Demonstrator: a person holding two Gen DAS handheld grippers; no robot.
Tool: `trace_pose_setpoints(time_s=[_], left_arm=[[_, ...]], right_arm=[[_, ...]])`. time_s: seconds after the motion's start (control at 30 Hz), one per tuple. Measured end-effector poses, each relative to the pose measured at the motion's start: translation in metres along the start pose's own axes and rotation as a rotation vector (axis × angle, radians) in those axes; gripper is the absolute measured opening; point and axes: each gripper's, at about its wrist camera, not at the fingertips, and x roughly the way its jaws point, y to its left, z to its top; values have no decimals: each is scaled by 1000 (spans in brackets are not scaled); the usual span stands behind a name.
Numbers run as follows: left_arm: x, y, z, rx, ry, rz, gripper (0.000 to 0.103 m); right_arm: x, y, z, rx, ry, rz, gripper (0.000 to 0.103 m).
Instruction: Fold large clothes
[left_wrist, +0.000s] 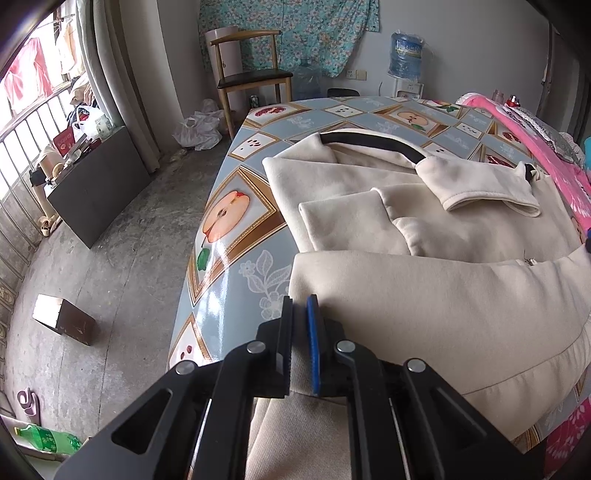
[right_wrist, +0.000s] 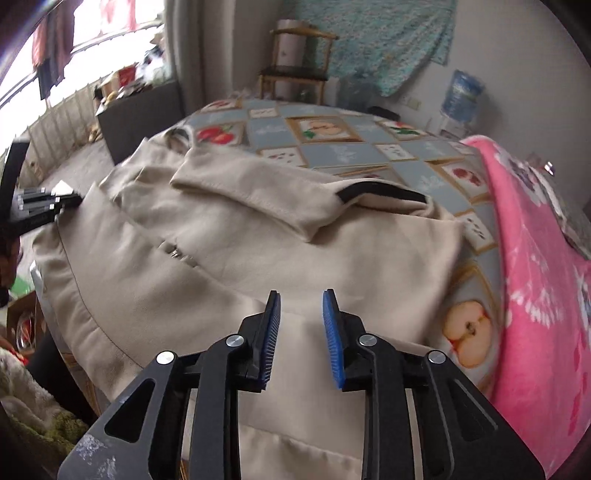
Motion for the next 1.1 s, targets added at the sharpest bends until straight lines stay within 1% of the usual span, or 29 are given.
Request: trace_pose_setpoints(time_s=[0.07,0.13,0.17,0.2,0.3,0.37,0.4,0.47,0.5,0.53,0.63,0.73,0.8,0.87,0.93,1.0,1.03,1.07,1.1], left_arm=[[1,0,0,4,1,2,8],[2,-1,-1,8,2,5,8],[2,-1,-1,9,3,6,8],[2,-1,-1,10,4,7,8],[2,-2,0,13,5,13,8],[3,-2,0,11,5,15,8],[3,-2,-1,11,5,16,8],[3,-3,0,8,5,17,8],[3,-2,0,7,5,18,8],[3,-2,-1,5,5,18,8],[2,-2,-1,5,4,20,8],[3,-2,-1,12,3,24,8],[2,-2,-1,13,1,24,8],[2,-1,-2,8,0,20,8],[2,1,-2,-3,1,10,8],[1,2,-1,-12,3,-4,8],[0,3,-1,-16,1,-12,8],[-3,5,0,-26,-14,-17,8],[-6,7,0,-28,-18,-32,8]], right_arm=[[-14,-27,-10,80,-2,-55,37],[-18,-48,-21,139,13,-112,51],[-17,-57,-26,171,27,-122,51],[-14,-64,-31,206,44,-122,51],[2,-80,-41,302,90,-52,51],[17,-82,-44,346,118,-4,51],[23,-84,-45,371,127,17,50],[28,-83,-46,406,132,69,33],[26,-82,-45,414,114,80,16],[21,-81,-42,402,85,63,6],[-3,-70,-31,346,-20,4,5],[-14,-66,-22,328,-95,-31,5],[-3,-67,-21,332,-85,-44,5],[17,-69,-24,332,-31,-56,5],[35,-71,-31,337,36,-72,8],[32,-74,-34,371,32,-68,12],[26,-75,-34,387,21,-62,20],[19,-75,-34,400,7,-61,26],[12,-75,-35,408,-10,-62,40]])
